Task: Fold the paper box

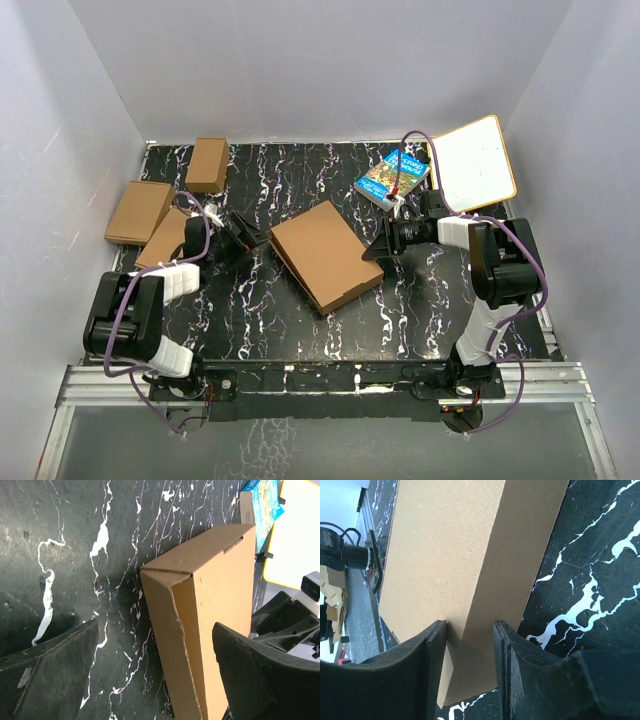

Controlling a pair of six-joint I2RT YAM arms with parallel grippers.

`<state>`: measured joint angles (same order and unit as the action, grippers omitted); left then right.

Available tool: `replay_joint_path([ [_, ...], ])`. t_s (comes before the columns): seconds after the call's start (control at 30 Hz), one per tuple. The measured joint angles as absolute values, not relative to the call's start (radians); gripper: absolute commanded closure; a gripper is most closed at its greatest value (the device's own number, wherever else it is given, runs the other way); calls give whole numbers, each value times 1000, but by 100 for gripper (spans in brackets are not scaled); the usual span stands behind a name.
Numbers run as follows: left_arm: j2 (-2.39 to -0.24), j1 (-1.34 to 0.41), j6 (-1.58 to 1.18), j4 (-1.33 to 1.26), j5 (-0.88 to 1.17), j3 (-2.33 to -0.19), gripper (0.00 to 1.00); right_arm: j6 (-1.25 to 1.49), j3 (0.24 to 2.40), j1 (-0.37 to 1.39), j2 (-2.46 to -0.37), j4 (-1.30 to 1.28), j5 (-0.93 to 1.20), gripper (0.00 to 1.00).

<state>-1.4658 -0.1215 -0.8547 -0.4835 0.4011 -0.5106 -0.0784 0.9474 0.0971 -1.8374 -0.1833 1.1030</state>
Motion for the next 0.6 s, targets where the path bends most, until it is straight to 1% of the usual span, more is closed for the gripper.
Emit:
replay_joint_path([
  [0.33, -1588, -132, -896, -535, 400, -596, 17, -94, 947, 98, -1837, -181, 1121, 56],
  [0.6, -1641, -167, -901, -517, 393, -645, 33, -99, 947, 98, -1837, -180, 1123, 56],
])
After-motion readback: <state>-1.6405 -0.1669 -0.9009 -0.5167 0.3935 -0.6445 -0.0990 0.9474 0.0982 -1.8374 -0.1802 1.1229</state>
